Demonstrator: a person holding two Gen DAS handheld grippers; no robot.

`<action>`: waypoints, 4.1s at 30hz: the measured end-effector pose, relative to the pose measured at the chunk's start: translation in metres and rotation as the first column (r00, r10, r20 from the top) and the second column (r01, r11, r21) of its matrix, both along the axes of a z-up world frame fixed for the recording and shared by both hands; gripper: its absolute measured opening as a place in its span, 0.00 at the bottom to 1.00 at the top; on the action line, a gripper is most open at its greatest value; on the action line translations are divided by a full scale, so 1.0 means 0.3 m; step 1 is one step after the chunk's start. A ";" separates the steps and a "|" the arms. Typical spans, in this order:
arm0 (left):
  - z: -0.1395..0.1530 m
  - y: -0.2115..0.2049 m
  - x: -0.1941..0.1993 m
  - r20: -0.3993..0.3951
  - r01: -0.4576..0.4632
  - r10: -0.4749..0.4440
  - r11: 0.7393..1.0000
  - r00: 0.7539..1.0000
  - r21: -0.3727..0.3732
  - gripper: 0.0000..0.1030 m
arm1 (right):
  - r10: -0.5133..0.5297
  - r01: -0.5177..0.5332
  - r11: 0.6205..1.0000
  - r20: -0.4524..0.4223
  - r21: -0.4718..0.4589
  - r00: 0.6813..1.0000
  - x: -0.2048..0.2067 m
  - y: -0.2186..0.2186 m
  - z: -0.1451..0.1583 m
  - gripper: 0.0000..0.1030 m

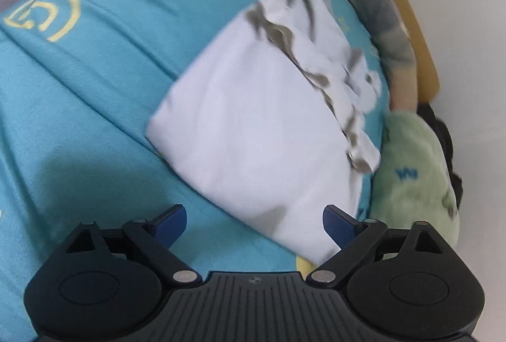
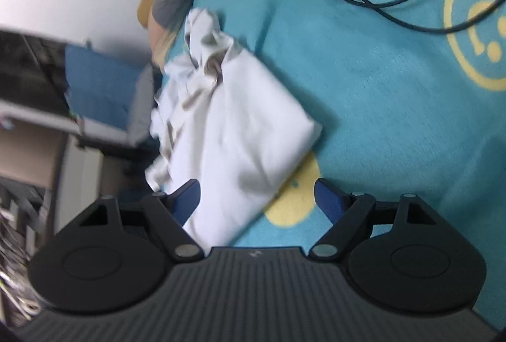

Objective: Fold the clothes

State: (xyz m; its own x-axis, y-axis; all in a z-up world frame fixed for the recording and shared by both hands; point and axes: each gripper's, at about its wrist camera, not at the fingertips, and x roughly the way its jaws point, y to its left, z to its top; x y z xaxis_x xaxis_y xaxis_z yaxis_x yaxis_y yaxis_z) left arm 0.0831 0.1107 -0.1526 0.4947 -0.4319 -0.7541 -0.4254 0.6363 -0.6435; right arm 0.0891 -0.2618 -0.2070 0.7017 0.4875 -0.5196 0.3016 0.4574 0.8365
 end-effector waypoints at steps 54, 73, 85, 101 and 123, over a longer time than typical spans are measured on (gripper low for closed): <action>0.543 0.010 -0.306 0.309 0.017 -0.036 0.998 0.950 0.062 0.03 | 0.059 0.024 0.956 0.272 -0.293 0.960 -0.399 -0.081 0.552 0.09; 0.190 -0.097 0.292 0.280 0.134 -0.245 0.922 0.928 0.362 0.25 | 0.119 -0.083 0.968 0.143 -0.236 0.983 0.211 -0.119 0.178 0.58; 0.218 -0.165 0.295 0.240 0.274 -0.534 0.709 0.811 0.650 0.81 | 0.253 -0.087 0.843 0.248 -0.531 0.935 0.189 -0.091 0.278 0.78; 0.193 -0.091 0.340 0.328 0.201 -0.426 0.815 0.843 0.543 0.05 | 0.286 0.002 0.776 0.355 -0.631 0.890 0.194 -0.022 0.259 0.14; 0.211 -0.219 0.278 0.331 0.176 -0.442 0.781 0.834 0.600 0.50 | 0.266 0.023 0.709 0.297 -0.705 0.917 0.193 0.070 0.295 0.78</action>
State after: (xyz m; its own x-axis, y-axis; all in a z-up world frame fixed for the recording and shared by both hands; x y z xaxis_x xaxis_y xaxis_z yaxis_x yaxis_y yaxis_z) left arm 0.1664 0.0449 -0.0894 0.7314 -0.2224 -0.6447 0.0940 0.9692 -0.2277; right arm 0.1470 -0.2408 -0.1185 0.8617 0.1923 -0.4696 -0.0457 0.9511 0.3056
